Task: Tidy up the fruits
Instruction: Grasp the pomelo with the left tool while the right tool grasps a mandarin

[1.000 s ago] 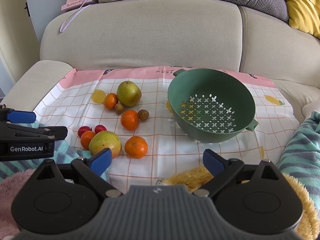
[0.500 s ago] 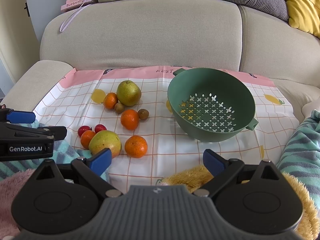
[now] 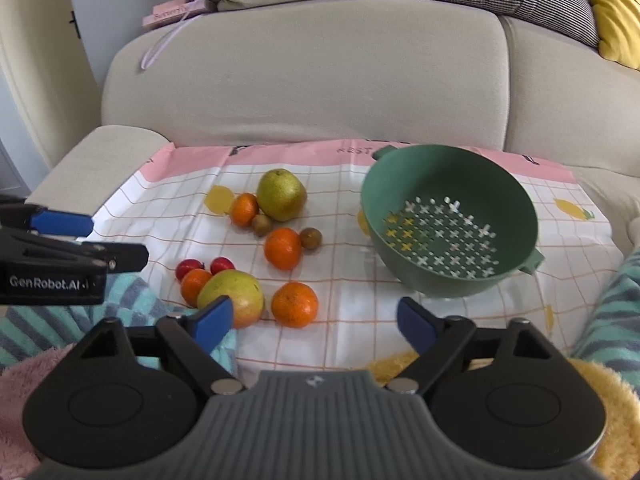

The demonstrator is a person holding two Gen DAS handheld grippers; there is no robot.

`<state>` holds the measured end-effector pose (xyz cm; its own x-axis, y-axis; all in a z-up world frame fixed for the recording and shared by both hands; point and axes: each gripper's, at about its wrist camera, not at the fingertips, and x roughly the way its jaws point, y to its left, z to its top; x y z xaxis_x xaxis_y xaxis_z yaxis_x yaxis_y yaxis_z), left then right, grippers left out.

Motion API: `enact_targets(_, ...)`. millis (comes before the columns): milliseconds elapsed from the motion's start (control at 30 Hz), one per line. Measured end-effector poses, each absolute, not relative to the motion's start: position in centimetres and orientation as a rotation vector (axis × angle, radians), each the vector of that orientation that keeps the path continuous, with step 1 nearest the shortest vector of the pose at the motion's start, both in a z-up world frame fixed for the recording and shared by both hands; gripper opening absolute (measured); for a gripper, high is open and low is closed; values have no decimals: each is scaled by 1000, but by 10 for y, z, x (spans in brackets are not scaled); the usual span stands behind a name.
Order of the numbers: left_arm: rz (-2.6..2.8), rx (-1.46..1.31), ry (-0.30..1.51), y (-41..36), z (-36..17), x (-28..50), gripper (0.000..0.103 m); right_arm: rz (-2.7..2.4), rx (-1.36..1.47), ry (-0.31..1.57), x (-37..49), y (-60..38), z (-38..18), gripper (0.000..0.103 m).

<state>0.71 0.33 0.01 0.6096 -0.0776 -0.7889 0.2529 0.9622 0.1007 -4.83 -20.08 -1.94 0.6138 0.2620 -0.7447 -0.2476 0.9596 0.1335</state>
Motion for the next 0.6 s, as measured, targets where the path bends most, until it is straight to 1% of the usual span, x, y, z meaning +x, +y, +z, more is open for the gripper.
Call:
enact_targets(67,-223,192,919,4,-1,12,77,305,8,845,-46,-199,-22,71)
enact_targets(133,-268,178,940,4,-4,15,71,325,-11,831,-43,-197,-25,69)
enact_targets(167,-286,175,948,4,-6,16,71,337,-18,829,-42,-196,-27,68)
enact_targets(367,-343,233,1006,-4,-20,24,71,390,-10,877,-26,-195,-44,68)
enact_targets(500,-417,225,1055,-8,-30,33,75,422,-43,880,-19,-191,-53,68)
enact_targets(600,-453,310,1070,-19,-43,39,75,443,-107,892,-11,-188,-64,67)
